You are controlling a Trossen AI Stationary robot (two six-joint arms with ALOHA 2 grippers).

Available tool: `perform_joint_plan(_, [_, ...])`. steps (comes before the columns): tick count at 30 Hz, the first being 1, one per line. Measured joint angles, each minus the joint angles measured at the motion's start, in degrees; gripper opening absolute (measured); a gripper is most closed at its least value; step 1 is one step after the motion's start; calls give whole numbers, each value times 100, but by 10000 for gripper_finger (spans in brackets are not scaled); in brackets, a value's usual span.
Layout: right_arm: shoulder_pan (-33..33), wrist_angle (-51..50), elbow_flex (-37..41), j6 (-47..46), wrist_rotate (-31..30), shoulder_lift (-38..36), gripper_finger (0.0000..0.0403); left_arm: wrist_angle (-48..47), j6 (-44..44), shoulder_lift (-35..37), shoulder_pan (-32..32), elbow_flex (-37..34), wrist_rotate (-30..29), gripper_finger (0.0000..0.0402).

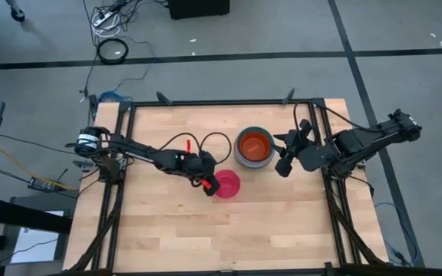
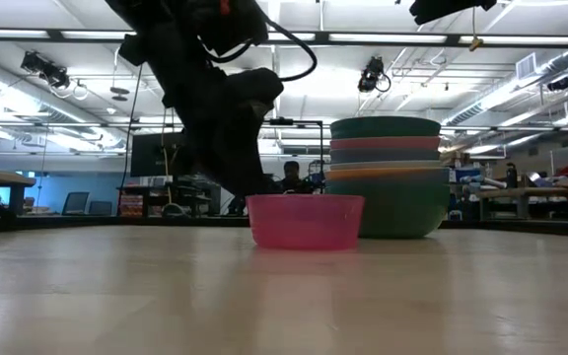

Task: Nest bowls inside each other
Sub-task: Stack the red bowl on top of the dark orange bowl

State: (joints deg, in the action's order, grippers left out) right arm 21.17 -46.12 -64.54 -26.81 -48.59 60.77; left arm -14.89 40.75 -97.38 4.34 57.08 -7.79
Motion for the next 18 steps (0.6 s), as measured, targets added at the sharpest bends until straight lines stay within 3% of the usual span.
perform_joint_plan(9, [0, -24, 1, -4, 21, 2, 133, 194, -13, -374, -24, 2, 15, 123])
perform_joint_plan(12, [0, -32, 2, -4, 20, 4, 133, 310, -63, -548, -22, 0, 106, 94])
perform_joint_plan(16, [0, -38, 3, -4, 19, 4, 133, 570, -357, -582, -22, 0, 315, 20])
perform_joint_plan(18, [0, -38, 3, -4, 17, 4, 133, 620, -473, -530, -24, 0, 321, 11])
